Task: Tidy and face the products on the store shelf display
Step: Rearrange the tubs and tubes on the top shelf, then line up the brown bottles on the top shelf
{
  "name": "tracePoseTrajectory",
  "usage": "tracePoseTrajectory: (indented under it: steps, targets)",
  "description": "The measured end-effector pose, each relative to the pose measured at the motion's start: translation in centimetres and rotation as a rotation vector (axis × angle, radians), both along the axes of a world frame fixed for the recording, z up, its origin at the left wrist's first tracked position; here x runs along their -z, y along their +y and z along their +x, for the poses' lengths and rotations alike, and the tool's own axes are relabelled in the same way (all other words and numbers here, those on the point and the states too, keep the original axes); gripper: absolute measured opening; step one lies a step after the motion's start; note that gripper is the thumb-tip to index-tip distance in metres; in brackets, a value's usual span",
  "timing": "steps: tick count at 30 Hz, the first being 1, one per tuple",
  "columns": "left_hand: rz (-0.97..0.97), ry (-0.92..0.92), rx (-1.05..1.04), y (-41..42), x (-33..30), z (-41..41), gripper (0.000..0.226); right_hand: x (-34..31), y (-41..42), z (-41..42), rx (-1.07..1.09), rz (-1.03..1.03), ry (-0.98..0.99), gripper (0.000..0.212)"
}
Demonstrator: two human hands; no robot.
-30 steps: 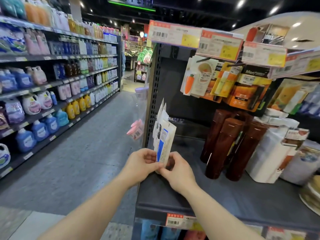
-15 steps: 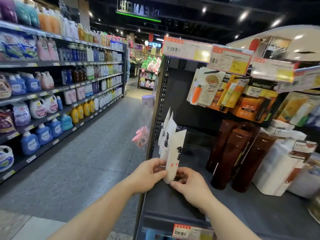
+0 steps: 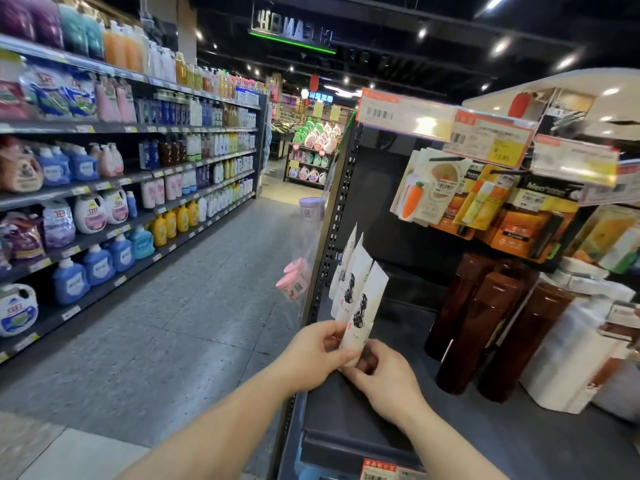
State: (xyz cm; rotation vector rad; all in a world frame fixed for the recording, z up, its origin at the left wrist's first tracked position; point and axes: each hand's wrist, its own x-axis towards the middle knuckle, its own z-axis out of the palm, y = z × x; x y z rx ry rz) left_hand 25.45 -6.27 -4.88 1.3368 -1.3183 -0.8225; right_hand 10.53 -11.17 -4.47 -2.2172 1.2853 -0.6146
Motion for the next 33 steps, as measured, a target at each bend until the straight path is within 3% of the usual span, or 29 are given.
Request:
tracePoseTrajectory:
  steps: [16,20,23,27,31,33]
  targets:
    - [0.006,-0.001,-0.138,-0.5,1.2,0.1,0.036,0.4,0.0,0.5,0.045,0.004,0.014,0.039]
    - [0.026,0.011,-0.194,0.3,0.8,-0.7,0.049,-0.1,0.0,-0.3,0.009,0.056,-0.037,0.049]
    - [0.032,-0.111,-0.345,1.6,-0.1,-1.6,0.053,-0.5,0.2,-1.7,-0.018,0.062,-0.063,0.059]
    - [0.151,-0.414,-0.576,4.3,-0.6,-3.4,0.052,-0.9,1.1,-4.1,-0.077,-0.002,0.048,0.052]
    - [0.316,-0.919,-0.532,7.1,-1.5,-8.0,0.056,-1.4,2.4,-8.2,-0.154,-0.256,0.311,0.050]
    - [0.339,-1.030,-0.492,7.7,-1.9,-11.3,0.057,-1.6,3.1,-11.3,-0.145,-0.368,0.382,0.056]
